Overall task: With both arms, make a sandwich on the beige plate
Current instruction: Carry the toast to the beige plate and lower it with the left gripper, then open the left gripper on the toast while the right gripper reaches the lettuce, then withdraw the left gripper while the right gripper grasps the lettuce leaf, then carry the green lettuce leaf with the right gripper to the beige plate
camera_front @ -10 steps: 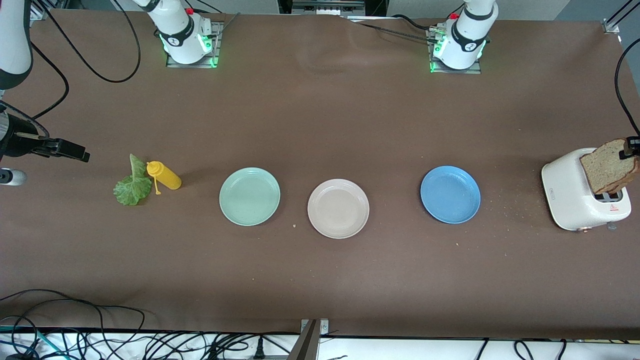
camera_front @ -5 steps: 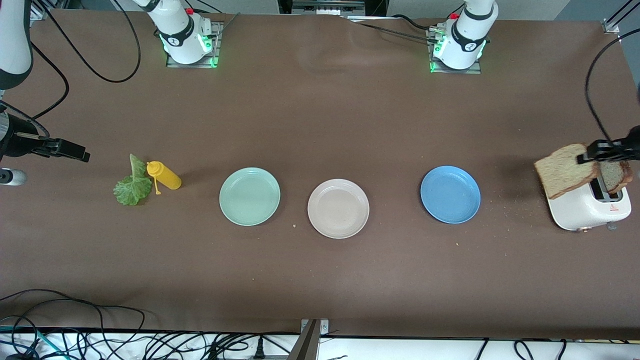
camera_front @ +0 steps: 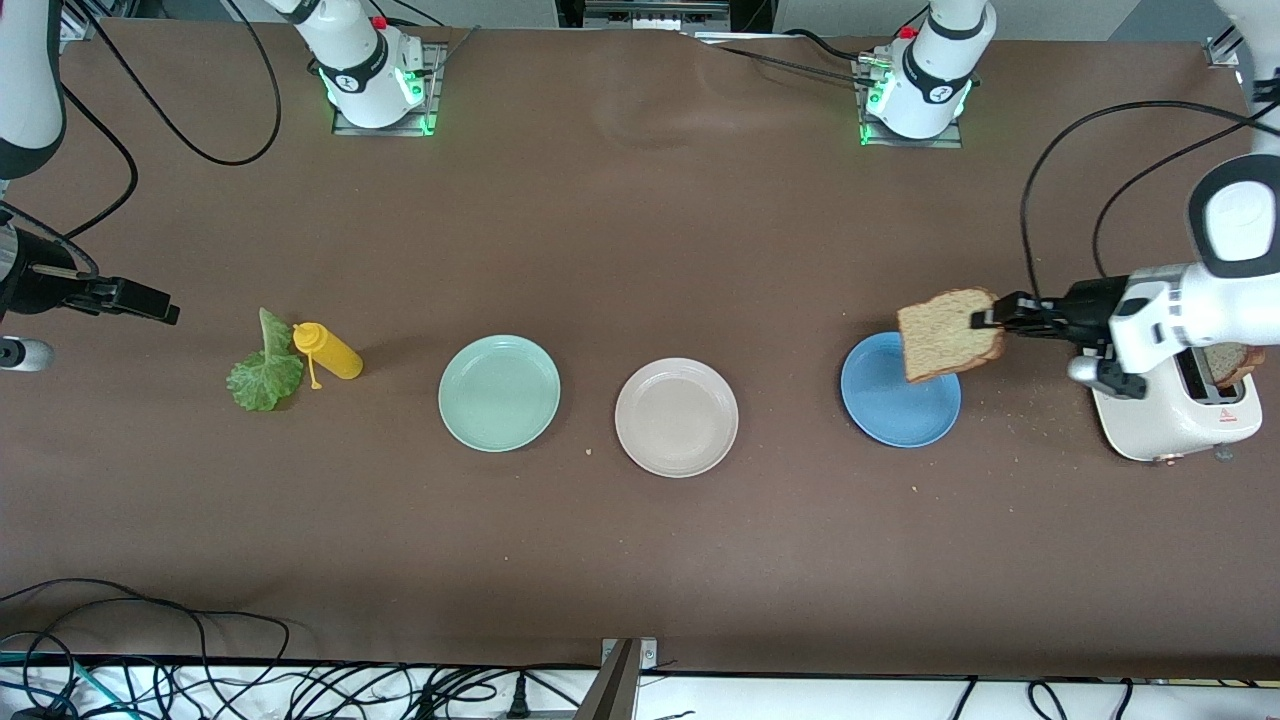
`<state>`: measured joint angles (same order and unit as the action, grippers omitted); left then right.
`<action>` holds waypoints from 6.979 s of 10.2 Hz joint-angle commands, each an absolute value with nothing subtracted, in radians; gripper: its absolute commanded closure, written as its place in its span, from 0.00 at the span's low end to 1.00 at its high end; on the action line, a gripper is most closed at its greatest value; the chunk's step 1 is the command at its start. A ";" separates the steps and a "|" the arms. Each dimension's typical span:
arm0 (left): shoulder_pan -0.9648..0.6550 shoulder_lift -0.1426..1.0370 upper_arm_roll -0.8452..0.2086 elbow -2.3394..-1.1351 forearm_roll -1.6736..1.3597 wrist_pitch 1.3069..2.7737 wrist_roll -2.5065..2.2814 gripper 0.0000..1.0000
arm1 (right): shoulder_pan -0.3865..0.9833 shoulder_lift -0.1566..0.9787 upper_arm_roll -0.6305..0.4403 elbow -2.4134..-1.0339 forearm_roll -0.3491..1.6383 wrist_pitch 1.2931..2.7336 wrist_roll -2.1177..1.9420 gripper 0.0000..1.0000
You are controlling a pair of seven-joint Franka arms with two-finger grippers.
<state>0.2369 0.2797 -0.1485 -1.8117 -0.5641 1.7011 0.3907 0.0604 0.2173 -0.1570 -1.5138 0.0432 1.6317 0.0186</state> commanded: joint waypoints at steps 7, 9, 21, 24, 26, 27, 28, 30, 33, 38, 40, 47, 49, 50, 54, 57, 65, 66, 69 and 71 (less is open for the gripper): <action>0.029 0.576 -0.231 -1.703 -0.969 1.914 0.439 1.00 | 0.055 0.212 -0.152 -1.516 0.055 1.632 0.008 0.00; 0.000 0.632 -0.271 -1.681 -1.043 2.010 0.439 1.00 | 0.055 0.212 -0.152 -1.516 0.055 1.632 0.009 0.00; -0.080 0.782 -0.325 -1.617 -1.075 2.299 0.503 0.50 | 0.054 0.213 -0.153 -1.516 0.057 1.632 0.011 0.00; -0.080 0.776 -0.322 -1.615 -1.069 2.312 0.500 0.00 | 0.038 0.213 -0.155 -1.516 0.057 1.625 0.011 0.00; -0.071 0.769 -0.321 -1.615 -0.996 2.324 0.488 0.00 | 0.032 0.221 -0.156 -1.520 0.052 1.632 0.011 0.00; -0.068 0.764 -0.308 -1.615 -0.970 2.322 0.485 0.00 | 0.029 0.242 -0.156 -1.520 0.054 1.646 0.011 0.00; -0.061 0.753 -0.296 -1.618 -0.936 2.322 0.476 0.00 | 0.017 0.258 -0.156 -1.520 0.054 1.661 0.011 0.00; -0.039 0.732 -0.290 -1.620 -0.840 2.322 0.434 0.00 | 0.015 0.290 -0.156 -1.520 0.043 1.664 0.015 0.00; 0.026 0.620 -0.287 -1.683 -0.596 2.309 0.289 0.00 | 0.003 0.357 -0.158 -1.528 0.043 1.701 0.026 0.00; 0.101 0.419 -0.152 -1.837 -0.327 2.199 0.219 0.00 | -0.021 0.419 -0.160 -1.695 0.040 1.896 0.026 0.00; 0.104 0.346 -0.059 -1.894 -0.293 2.187 0.219 0.00 | -0.025 0.423 -0.160 -1.803 0.041 2.003 0.028 0.00; 0.189 0.098 0.054 -1.916 -0.066 1.939 0.221 0.00 | -0.035 0.526 -0.160 -1.852 0.040 2.063 0.026 0.00; 0.192 0.074 0.043 -1.904 -0.054 1.878 0.221 0.00 | -0.038 0.569 -0.160 -1.848 0.040 2.066 0.025 0.00; 0.192 0.060 0.031 -1.896 -0.054 1.856 0.221 0.00 | -0.038 0.574 -0.160 -1.847 0.040 2.066 0.025 0.00; 0.170 0.009 -0.011 -1.865 -0.054 1.807 0.216 0.00 | -0.038 0.592 -0.160 -1.845 0.038 2.075 0.011 0.63; 0.175 0.008 -0.070 -1.794 -0.054 1.786 0.164 0.00 | -0.038 0.592 -0.160 -1.845 0.038 2.075 0.011 1.00; 0.161 0.026 -0.130 -1.658 -0.002 1.655 0.107 0.00 | -0.032 0.552 -0.158 -1.569 0.038 1.747 0.009 1.00; 0.161 0.028 -0.135 -1.658 0.012 1.655 0.106 0.00 | -0.032 0.554 -0.158 -1.480 0.038 1.650 0.009 1.00; 0.164 0.034 -0.144 -1.657 0.012 1.654 0.107 0.00 | 0.004 0.552 -0.138 -1.271 0.049 1.473 0.008 1.00; 0.164 0.046 -0.143 -1.652 0.012 1.654 0.107 0.00 | 0.101 0.552 -0.133 -1.159 0.055 1.443 0.017 1.00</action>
<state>0.1675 0.0213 -0.1393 -1.6911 -0.0246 1.6802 0.1236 0.0302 0.5299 -0.1321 -1.2630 0.0457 1.4913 0.0140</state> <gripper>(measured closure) 0.000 0.960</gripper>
